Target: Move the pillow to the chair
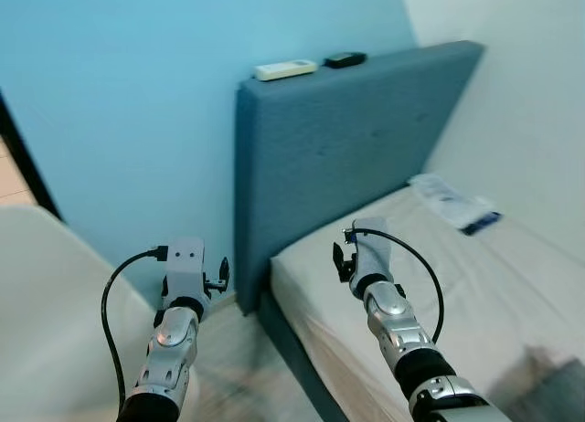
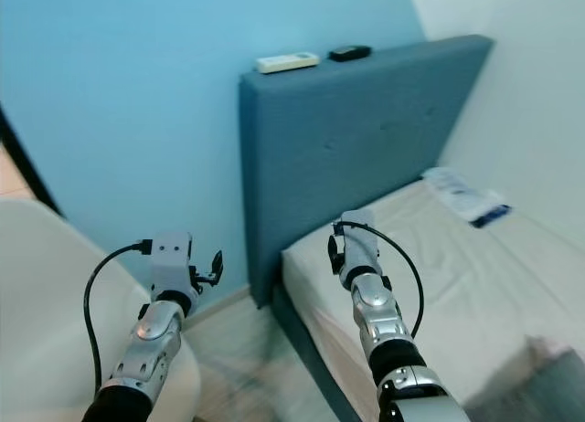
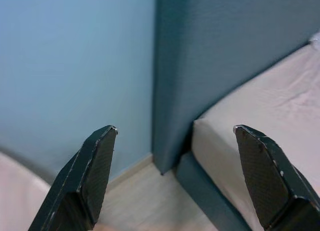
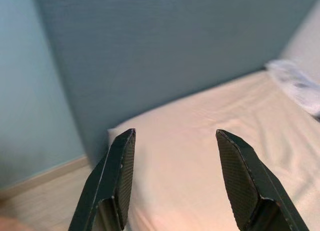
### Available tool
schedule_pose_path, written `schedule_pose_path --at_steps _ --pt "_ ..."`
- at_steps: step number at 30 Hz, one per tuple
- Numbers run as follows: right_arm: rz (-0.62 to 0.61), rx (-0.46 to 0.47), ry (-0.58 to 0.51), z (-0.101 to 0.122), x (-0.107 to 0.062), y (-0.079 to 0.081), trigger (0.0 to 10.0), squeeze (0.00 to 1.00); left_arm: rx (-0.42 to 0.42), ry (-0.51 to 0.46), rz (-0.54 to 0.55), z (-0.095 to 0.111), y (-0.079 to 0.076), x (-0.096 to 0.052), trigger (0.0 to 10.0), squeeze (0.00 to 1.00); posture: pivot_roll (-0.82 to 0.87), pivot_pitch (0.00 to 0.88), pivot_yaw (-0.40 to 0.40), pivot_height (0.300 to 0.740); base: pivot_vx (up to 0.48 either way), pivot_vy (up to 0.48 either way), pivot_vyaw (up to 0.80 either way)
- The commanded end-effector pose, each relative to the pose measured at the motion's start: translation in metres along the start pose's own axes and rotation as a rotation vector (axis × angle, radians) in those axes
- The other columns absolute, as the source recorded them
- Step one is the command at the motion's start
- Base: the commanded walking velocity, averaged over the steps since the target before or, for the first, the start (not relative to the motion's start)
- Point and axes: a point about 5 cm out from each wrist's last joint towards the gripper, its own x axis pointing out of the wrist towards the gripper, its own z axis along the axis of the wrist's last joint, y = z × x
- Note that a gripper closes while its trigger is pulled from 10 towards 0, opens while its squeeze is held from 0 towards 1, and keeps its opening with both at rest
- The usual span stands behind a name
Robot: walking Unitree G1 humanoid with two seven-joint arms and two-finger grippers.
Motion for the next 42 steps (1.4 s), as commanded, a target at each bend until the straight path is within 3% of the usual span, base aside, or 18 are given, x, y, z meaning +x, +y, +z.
schedule_pose_path --at_steps 1,42 --pt "0.004 0.019 0.017 -0.0031 -0.0007 0.0016 10.0 0.00 0.013 0.017 -0.002 -0.0047 -0.0008 -0.0014 10.0 0.00 -0.01 0.000 -0.090 0.740 0.000 0.000 -0.80" --pt "0.016 0.033 0.026 -0.0011 0.0011 0.0011 10.0 0.00 0.012 0.036 -0.032 -0.0069 -0.0044 0.0003 10.0 0.00 -0.02 0.000 -0.083 0.740 0.000 0.000 -0.80"
